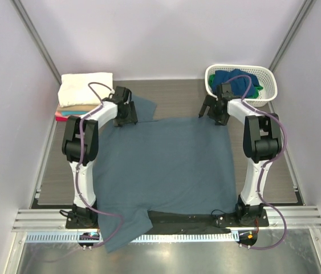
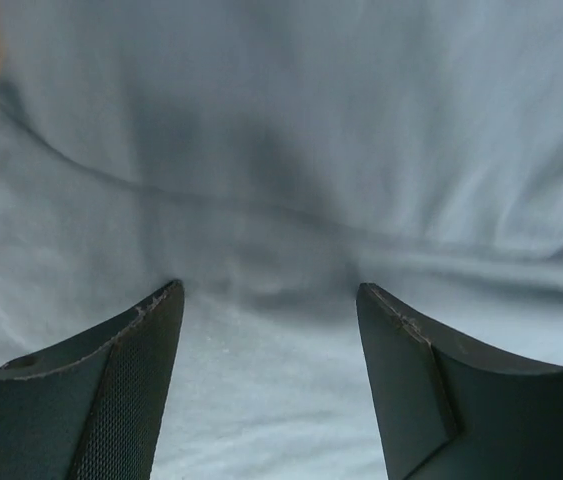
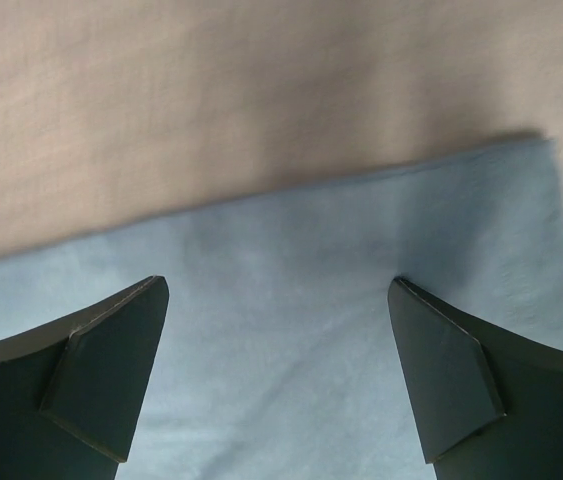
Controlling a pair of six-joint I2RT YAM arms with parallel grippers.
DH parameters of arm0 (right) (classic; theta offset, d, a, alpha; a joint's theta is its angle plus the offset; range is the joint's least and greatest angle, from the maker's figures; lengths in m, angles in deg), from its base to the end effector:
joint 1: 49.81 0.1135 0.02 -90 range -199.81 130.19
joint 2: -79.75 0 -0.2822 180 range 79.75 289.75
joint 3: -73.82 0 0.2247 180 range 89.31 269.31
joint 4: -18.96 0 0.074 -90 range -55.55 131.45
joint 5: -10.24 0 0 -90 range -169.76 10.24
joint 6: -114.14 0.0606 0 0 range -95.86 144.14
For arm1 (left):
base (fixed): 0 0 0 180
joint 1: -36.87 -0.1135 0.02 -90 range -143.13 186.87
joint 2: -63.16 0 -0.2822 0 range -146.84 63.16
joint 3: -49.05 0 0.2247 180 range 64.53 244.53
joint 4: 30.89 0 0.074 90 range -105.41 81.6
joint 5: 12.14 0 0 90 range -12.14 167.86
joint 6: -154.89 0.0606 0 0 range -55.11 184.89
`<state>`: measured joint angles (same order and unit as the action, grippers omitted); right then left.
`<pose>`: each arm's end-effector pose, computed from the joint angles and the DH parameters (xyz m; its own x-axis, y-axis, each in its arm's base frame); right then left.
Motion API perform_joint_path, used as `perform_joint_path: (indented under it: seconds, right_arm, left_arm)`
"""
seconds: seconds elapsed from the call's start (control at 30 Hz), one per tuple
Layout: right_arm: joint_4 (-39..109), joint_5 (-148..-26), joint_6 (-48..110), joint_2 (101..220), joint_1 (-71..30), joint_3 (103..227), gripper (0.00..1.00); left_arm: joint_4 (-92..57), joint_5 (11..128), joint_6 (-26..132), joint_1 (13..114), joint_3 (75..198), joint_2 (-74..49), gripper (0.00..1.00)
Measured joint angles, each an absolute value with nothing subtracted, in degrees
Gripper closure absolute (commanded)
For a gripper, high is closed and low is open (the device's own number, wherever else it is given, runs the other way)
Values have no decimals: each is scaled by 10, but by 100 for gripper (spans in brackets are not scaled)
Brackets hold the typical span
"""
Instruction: Fold and stack the t-shirts
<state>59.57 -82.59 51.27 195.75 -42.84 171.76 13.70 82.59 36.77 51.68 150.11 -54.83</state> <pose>0.4238 0.0548 0.1826 -0.8215 0.3584 -0.4435 0.2561 0.9268 0.2746 0.4184 -0.1055 0.1791 -0.8516 -0.2607 -0.4547 -0.2094 0.9645 -0.1608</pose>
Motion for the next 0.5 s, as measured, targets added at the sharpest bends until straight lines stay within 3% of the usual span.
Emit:
perform_joint_path:
  seconds: [0.23, 0.43, 0.5]
  right_arm:
    - [613, -827, 510, 2058, -459, 1870, 2]
    - [672, -822, 504, 2127, -464, 2003, 2]
    - [683, -831, 497, 2126, -465, 2014, 2]
  left_arm:
    - [161, 822, 366, 506, 1692, -672, 29]
    - [236, 793, 365, 494, 2002, -841, 27]
    - [252, 781, 366, 493, 2049, -856, 26]
